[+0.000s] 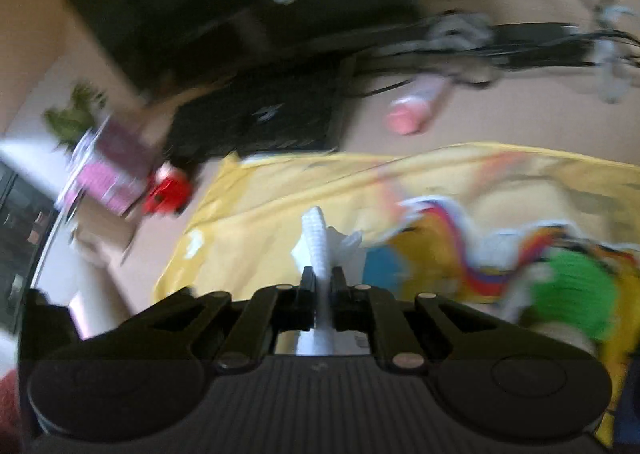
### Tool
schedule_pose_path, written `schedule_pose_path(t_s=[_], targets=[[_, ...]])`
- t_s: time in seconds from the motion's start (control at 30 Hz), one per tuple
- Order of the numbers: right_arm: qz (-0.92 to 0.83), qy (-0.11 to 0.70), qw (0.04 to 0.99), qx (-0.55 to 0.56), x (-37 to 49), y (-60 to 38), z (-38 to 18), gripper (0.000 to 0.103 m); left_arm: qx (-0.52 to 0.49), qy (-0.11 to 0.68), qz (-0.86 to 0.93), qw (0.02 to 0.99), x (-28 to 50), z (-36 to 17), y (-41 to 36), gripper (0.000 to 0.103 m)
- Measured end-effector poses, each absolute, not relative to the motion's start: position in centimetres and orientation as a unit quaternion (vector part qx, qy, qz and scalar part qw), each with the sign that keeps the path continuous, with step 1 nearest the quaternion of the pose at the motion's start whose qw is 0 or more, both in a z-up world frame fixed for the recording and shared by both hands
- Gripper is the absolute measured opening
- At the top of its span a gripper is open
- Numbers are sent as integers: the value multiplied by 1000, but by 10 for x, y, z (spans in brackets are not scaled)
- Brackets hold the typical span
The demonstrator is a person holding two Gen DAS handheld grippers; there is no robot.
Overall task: Organize soft objects
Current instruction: 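Wipe the printed face of the blue packet with the tissue in the right gripper, then keep rubbing the tissue over the packet's edge with the right gripper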
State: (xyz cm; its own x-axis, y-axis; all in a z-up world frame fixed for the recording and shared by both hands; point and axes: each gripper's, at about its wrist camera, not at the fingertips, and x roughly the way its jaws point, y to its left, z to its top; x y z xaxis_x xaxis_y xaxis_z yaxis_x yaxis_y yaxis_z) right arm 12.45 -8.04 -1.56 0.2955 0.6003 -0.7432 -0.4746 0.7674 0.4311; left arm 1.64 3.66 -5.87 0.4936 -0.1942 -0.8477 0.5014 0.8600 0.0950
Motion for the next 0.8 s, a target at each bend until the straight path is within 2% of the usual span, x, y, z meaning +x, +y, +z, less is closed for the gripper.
schedule_pose_path(t_s=[0.23,0.57,0.8], targets=[[374,516,771,-12,105,-44,-34,8,152,458,-193,854,14,-58,43,103],[309,529,790,21,92,-101,-28,8,162,456,-220,847,8,-60,33,103],[277,491,825,39,99,-121,-9,8,168,456,-228,844,14,-61,26,103]])
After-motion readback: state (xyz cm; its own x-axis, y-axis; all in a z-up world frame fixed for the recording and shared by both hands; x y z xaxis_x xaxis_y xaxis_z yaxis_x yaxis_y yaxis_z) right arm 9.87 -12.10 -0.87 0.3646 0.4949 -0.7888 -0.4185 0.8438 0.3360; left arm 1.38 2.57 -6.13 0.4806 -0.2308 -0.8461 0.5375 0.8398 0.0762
